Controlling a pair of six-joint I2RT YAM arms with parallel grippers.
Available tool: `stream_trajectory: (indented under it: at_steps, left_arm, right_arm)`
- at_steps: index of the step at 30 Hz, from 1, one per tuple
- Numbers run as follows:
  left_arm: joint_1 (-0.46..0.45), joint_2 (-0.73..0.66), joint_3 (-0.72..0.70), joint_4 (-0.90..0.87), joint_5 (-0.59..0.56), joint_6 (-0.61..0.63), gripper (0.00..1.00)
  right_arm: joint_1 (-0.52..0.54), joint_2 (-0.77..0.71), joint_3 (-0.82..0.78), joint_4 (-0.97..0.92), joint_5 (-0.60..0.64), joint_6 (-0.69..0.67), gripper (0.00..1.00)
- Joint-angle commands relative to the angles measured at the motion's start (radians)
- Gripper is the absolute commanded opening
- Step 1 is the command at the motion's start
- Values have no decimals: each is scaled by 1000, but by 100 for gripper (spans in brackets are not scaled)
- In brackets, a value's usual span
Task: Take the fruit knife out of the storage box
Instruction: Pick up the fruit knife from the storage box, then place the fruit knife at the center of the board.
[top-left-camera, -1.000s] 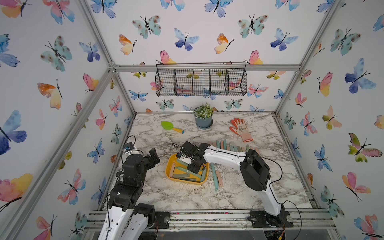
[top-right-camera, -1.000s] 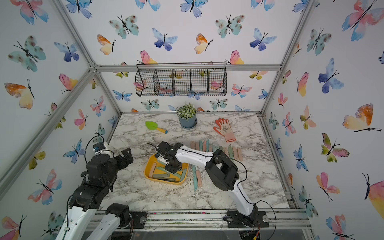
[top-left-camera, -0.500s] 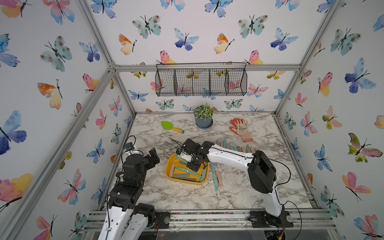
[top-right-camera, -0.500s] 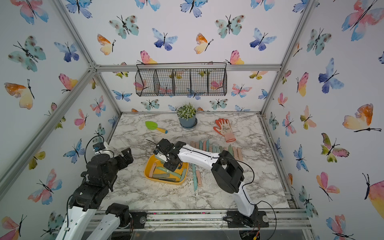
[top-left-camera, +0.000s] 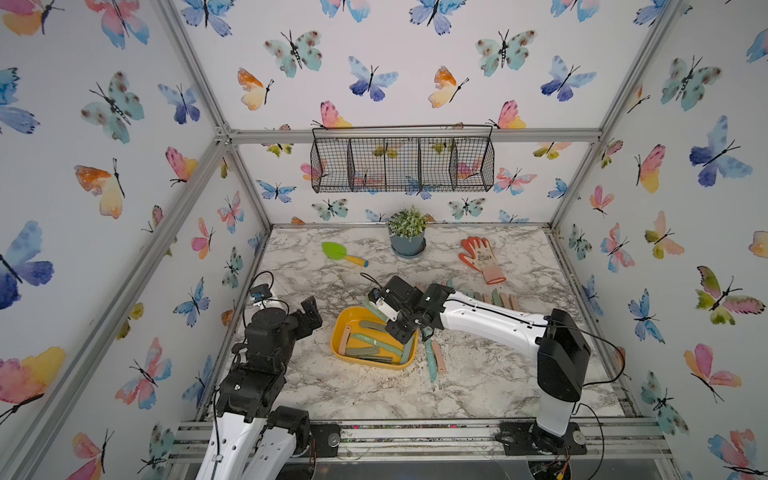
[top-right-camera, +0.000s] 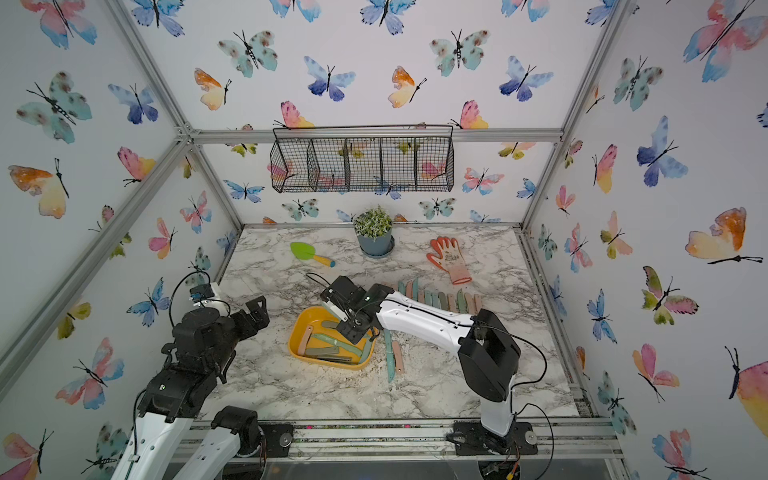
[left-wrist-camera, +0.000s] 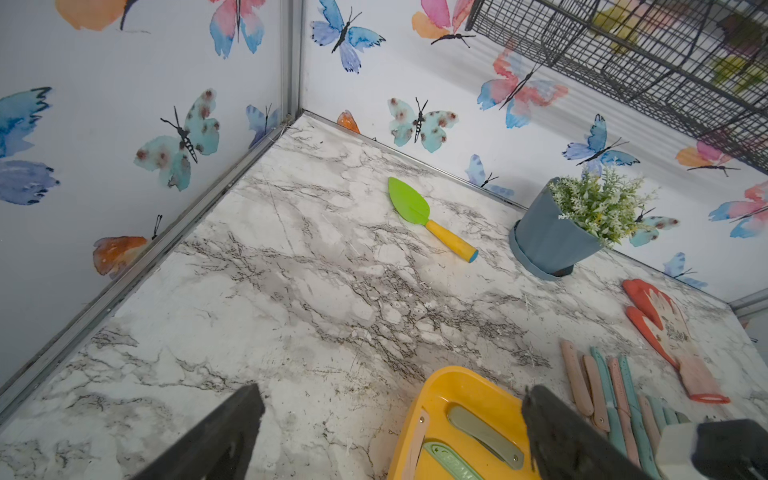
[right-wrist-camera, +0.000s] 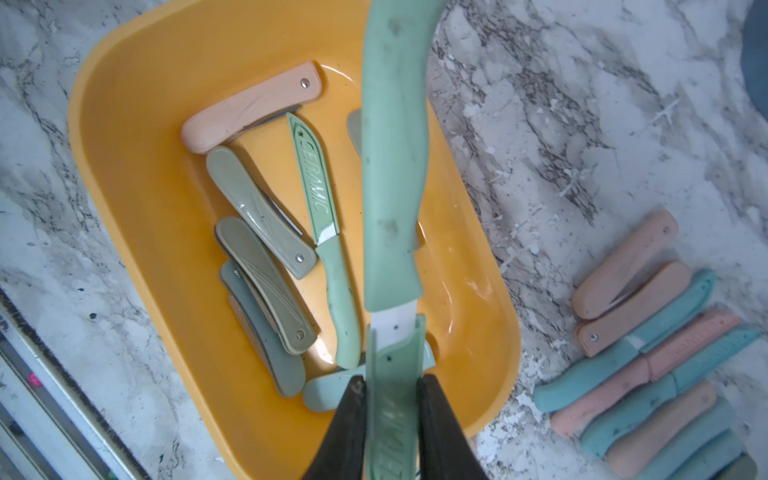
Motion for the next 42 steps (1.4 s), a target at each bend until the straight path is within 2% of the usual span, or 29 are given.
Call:
stream_trajectory:
  at_steps: [1,10,17,22,32,42]
  left_arm:
    - [-5,-13,-5,48,114,55,98]
    - [-41,-3,-10,63,166,70,98]
    - [-46,-6,-12,64,160,66,98]
    - [-50,-6,-11,61,149,63,98]
    - [-56,-13,-12,57,134,59,98]
    - [-59,-10,-11,57,132,59,98]
  right_arm:
    - [-20,-81,-72,-27,47,101,23]
    - [-97,-327,-372,-11,64,309,23]
    - [-144,-491,-650,108,-24,482,23]
    - [-146,-508,-749,171,-69,538,23]
    - [-153,-469,-840,293,-134,587,24]
    - [-179,-400,-832,327,-155,577,24]
